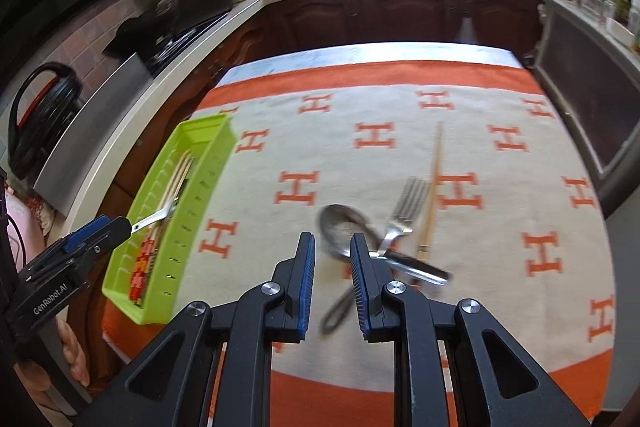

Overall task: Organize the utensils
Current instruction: 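Reach the left tool to the steel fork while the right tool approaches the steel spoon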

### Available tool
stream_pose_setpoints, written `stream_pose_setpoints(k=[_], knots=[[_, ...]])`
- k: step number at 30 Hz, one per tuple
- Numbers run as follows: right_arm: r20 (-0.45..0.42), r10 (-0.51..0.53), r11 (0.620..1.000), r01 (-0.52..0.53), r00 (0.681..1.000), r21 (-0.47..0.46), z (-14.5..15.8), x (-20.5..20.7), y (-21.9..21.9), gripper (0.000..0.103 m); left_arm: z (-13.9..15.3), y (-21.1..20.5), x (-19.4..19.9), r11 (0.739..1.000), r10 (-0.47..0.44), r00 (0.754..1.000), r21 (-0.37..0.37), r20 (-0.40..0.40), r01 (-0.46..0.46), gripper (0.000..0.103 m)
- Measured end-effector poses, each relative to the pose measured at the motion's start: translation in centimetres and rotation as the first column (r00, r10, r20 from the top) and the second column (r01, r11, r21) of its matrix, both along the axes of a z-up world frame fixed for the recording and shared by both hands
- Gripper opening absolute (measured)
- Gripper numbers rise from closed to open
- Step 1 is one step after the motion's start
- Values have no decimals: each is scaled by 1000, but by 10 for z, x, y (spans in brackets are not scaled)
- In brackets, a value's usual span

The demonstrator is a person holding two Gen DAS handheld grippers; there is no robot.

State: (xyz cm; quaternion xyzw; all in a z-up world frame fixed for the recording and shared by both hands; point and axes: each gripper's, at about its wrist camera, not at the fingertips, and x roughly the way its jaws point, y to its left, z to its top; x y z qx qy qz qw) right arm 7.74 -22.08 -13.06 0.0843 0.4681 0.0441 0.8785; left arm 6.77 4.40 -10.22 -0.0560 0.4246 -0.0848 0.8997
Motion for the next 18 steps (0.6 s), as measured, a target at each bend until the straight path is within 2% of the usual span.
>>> stream_pose_setpoints(k=[8,15,18], knots=[[-26,-70,997,71,997,29,-15,-19,-58,18,-21,-59,19,990,-126,990,-76,-62,121,61],[-51,-78,995,82,996,63,-36,-15,-74,18,-48,-90,39,982,-154,982,-129,-111,140,61],[-60,-84,994,88,995,70,-42,-11,-79,18,-55,-105,41,977,-191,972,-125,-134,175,61]])
